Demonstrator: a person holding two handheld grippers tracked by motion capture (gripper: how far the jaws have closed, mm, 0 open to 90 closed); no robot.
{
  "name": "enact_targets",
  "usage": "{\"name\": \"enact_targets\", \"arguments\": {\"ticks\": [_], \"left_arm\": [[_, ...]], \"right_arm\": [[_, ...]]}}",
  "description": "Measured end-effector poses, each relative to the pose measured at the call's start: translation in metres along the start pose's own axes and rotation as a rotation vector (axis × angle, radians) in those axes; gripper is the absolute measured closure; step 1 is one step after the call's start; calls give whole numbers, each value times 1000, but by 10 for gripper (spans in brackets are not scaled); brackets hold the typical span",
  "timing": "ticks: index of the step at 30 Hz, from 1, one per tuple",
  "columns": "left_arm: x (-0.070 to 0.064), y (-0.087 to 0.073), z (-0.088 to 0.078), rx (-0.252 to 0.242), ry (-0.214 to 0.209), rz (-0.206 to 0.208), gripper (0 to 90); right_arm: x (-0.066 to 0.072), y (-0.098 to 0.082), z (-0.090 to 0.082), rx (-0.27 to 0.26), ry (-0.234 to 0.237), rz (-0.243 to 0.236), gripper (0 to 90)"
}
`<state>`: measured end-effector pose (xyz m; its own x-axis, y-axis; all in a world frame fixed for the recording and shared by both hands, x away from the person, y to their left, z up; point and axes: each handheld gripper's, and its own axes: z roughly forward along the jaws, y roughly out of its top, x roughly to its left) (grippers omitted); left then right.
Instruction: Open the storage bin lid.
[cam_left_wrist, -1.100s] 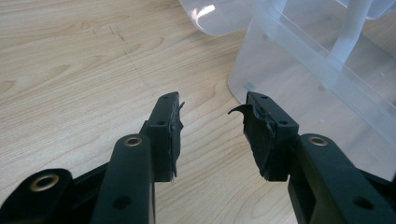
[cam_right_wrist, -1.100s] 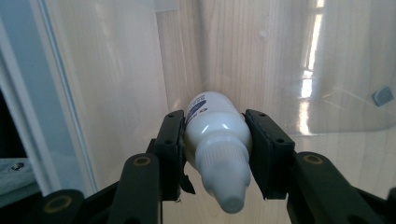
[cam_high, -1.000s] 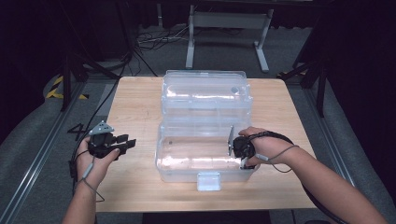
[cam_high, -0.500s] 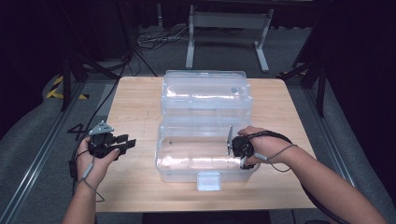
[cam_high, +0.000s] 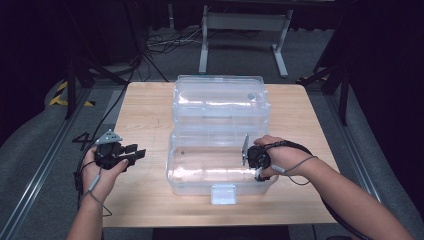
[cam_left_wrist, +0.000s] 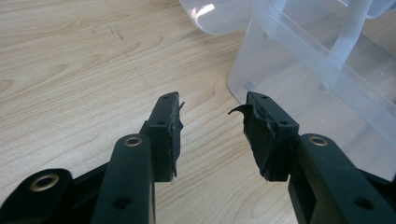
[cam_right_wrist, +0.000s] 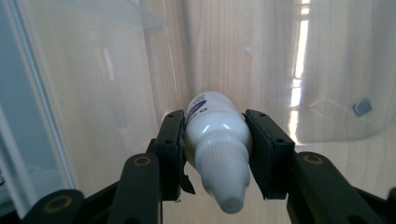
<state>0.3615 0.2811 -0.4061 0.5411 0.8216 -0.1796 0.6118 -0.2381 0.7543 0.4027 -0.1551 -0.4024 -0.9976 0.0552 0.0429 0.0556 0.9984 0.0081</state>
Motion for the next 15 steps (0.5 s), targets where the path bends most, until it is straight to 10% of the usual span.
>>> {"name": "enact_targets", "arguments": {"ticks": [15], "left_arm": [[1, 0, 0, 0, 2, -1, 570]], "right_arm": [[2, 5, 9, 29, 13, -27, 600]]}}
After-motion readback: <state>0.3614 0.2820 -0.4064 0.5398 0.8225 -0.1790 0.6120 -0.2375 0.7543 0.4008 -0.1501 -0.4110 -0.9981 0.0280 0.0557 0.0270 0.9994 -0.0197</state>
